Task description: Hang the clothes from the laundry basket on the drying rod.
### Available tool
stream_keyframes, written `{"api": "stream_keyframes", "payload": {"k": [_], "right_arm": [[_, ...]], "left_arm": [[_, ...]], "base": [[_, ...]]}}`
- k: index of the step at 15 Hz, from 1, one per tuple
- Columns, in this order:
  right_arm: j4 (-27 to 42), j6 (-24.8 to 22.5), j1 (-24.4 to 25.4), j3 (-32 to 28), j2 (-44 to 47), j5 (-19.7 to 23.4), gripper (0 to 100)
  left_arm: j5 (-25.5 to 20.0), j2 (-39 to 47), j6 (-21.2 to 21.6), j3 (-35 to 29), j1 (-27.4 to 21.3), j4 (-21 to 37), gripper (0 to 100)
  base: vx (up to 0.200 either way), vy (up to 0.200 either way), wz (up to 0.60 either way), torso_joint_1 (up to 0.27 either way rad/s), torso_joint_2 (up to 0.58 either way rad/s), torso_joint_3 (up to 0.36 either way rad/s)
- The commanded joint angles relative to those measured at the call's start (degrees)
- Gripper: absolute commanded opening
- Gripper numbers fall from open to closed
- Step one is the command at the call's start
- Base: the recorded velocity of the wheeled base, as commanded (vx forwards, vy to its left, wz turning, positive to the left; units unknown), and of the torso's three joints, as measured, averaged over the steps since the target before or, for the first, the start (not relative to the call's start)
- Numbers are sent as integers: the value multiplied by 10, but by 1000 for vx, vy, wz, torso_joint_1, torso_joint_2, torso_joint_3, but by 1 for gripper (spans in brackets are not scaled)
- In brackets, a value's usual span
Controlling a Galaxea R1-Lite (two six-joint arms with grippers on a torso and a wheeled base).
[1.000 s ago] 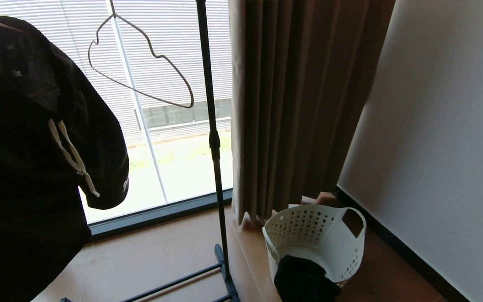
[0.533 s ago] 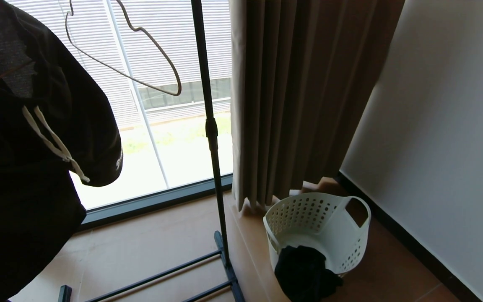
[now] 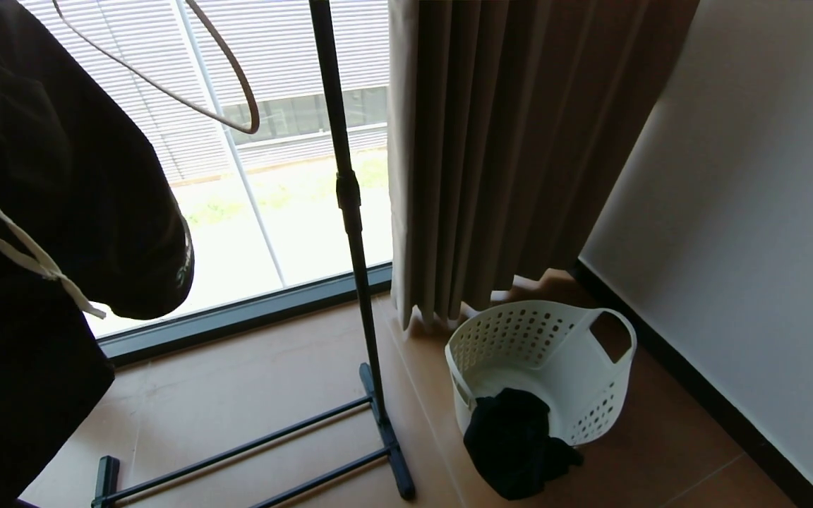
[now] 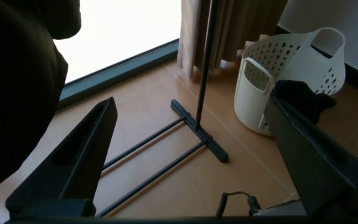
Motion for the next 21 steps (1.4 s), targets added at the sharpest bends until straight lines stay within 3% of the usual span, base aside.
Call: {"api": "stream_keyframes", "payload": {"k": [1,17,21], "right_arm": [[0,0,0,0,0,0,100],[5,8,0,0,0,-2,100],[15,19,7,0,55,-1,100]], "left_arm": [[0,1,1,0,0,0,100],[1,0,1,1,0,-1,100],[0,0,30,2,0,-3,100]], "base": [[0,0,0,7,7,-188],[0,0,0,1,3,-197],[0,0,0,5,-1,-51]]}}
